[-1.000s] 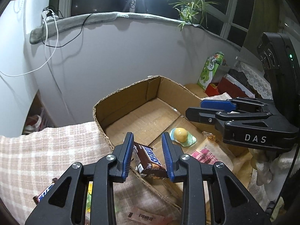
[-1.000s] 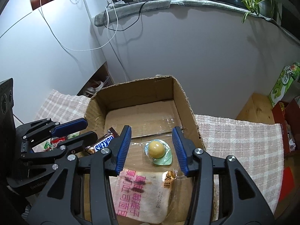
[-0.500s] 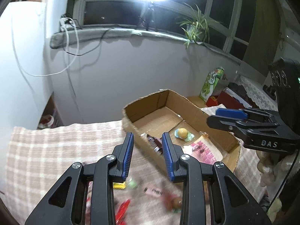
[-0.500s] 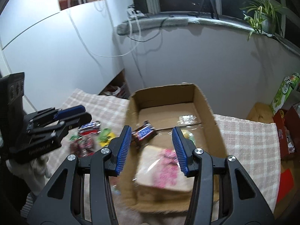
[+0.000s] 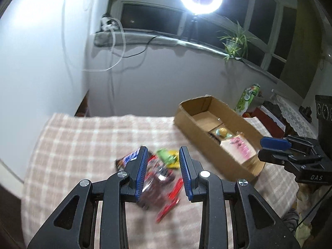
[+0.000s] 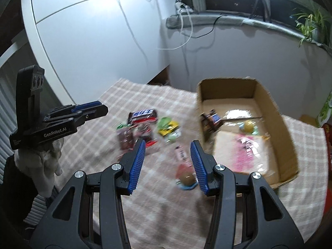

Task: Organize snacks
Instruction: 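Grasp the red-wrapped pastry with the right gripper while the left gripper grasps the dark candy bag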

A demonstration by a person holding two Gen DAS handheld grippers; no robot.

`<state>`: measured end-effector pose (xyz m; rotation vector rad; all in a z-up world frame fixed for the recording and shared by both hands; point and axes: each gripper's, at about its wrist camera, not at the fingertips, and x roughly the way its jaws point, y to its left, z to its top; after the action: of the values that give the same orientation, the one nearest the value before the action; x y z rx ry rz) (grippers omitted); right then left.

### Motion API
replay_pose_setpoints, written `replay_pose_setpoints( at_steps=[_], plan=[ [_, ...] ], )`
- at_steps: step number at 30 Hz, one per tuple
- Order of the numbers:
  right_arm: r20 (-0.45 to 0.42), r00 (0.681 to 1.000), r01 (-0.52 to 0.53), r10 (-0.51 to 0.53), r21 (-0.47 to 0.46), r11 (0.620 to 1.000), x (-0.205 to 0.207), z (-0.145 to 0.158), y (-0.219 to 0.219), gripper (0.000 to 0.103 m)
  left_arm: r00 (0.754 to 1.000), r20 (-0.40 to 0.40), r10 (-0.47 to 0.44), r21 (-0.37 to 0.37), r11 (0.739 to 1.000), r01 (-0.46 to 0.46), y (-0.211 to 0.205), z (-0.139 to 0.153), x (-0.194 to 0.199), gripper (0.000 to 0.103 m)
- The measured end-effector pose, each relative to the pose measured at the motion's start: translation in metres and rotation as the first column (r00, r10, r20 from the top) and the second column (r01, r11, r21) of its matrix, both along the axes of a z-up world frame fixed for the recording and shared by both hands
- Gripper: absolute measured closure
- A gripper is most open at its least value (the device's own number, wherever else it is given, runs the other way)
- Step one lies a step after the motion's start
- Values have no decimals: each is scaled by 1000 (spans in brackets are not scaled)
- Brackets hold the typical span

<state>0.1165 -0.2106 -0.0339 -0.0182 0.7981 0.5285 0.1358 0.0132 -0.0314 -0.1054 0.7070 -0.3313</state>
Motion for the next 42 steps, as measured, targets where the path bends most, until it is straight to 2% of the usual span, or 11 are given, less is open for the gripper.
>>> replay_pose_setpoints(
  at_steps=[3, 12, 16, 22, 30, 38, 40, 42],
  plan=[
    [-31, 999, -24, 24, 3, 1000, 3, -9, 11, 56, 999, -25, 25, -23, 999, -26, 12, -10, -10, 65],
    [-144, 986, -83, 80, -19, 996, 36, -33, 50, 56, 990, -134, 51, -113, 991, -66, 24, -48, -26, 65],
    [-207, 973, -116, 106, -37, 993, 56, -41, 69, 56, 983, -181, 42, -144, 987, -68, 21, -62, -23, 65],
    [-293, 950, -133, 108, -65, 989, 84, -55, 93, 56, 977, -211, 34, -170, 983, -71, 17, -72, -13, 65],
    [-379, 920, -128, 97, -57, 990, 104, -76, 108, 56, 969, -244, 41, -171, 982, -85, 13, -83, 0, 65],
    [-395, 915, -118, 76, -84, 989, 114, -87, 113, 56, 967, -251, 51, -156, 984, -92, 11, -89, 7, 65],
    [-407, 911, -115, 71, -84, 990, 117, -92, 113, 63, 966, -251, 53, -154, 984, -94, 11, -89, 8, 65],
    [-420, 905, -114, 73, -74, 991, 118, -96, 112, 64, 966, -252, 55, -150, 984, -96, 10, -89, 9, 64]
  ],
)
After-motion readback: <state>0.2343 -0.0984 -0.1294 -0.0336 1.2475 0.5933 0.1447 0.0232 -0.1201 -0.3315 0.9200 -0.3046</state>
